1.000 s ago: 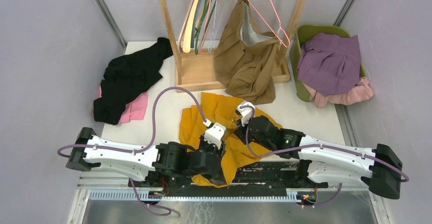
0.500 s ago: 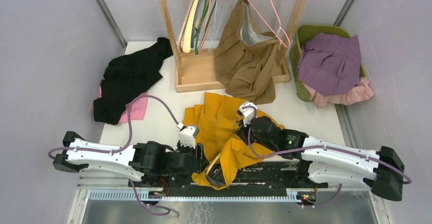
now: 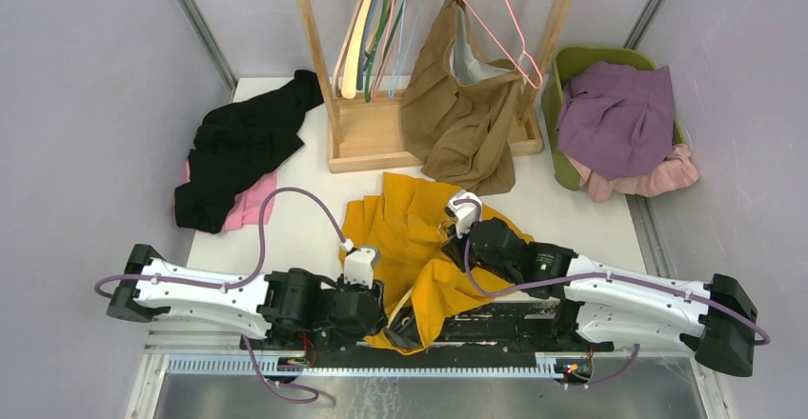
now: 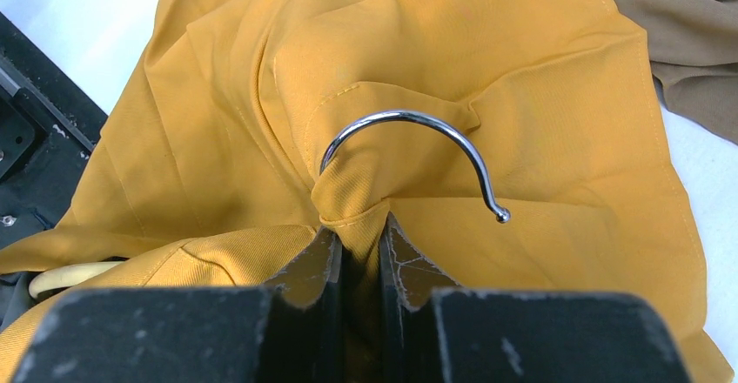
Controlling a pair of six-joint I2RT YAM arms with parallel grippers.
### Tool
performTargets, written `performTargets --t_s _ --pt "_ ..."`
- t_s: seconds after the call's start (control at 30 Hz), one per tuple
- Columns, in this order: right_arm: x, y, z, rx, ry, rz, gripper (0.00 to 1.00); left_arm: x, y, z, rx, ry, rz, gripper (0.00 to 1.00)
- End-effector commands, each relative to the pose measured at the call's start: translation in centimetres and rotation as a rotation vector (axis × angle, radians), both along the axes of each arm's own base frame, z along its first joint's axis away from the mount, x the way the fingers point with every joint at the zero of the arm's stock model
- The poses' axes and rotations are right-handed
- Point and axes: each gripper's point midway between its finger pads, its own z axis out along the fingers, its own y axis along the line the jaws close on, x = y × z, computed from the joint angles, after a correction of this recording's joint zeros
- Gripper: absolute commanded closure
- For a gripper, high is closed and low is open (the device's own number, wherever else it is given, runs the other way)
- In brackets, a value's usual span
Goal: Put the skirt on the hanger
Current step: Hang the skirt on the hanger.
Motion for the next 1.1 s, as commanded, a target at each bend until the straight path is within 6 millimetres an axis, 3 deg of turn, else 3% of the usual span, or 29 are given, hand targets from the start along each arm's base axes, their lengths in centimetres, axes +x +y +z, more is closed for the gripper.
performTargets --t_s 0.0,0.33,0.4,0.47,0.73,1.07 --pt "0.7 0.7 2.5 0.089 -0.049 -0.023 0.99 -0.5 -0.4 -0.2 -0.015 0.039 0.033 0.50" --pt "0.7 0.7 2.6 0.101 -0.046 -0.023 0.99 -0.9 -1.7 -0.4 -0.035 0.047 0.005 0.73" --pt "0.6 0.8 2.7 0.105 -0.044 -0.019 0.99 -0.9 -1.7 -0.5 -0.026 0.047 -0.002 0.81" --pt "0.5 0.8 2.8 0.110 -0.043 -0.014 0.99 -0.7 -1.9 0.0 -0.040 0.034 0.006 0.96" --pt "0.3 0.7 4.5 0.139 -0.057 -0.006 0.99 2.8 -3.6 6.3 -0.075 -0.128 0.028 0.97" --pt "1.5 0.7 7.8 0.128 -0.136 -0.046 0.99 7.8 -8.2 13.0 -0.167 -0.245 -0.024 0.97"
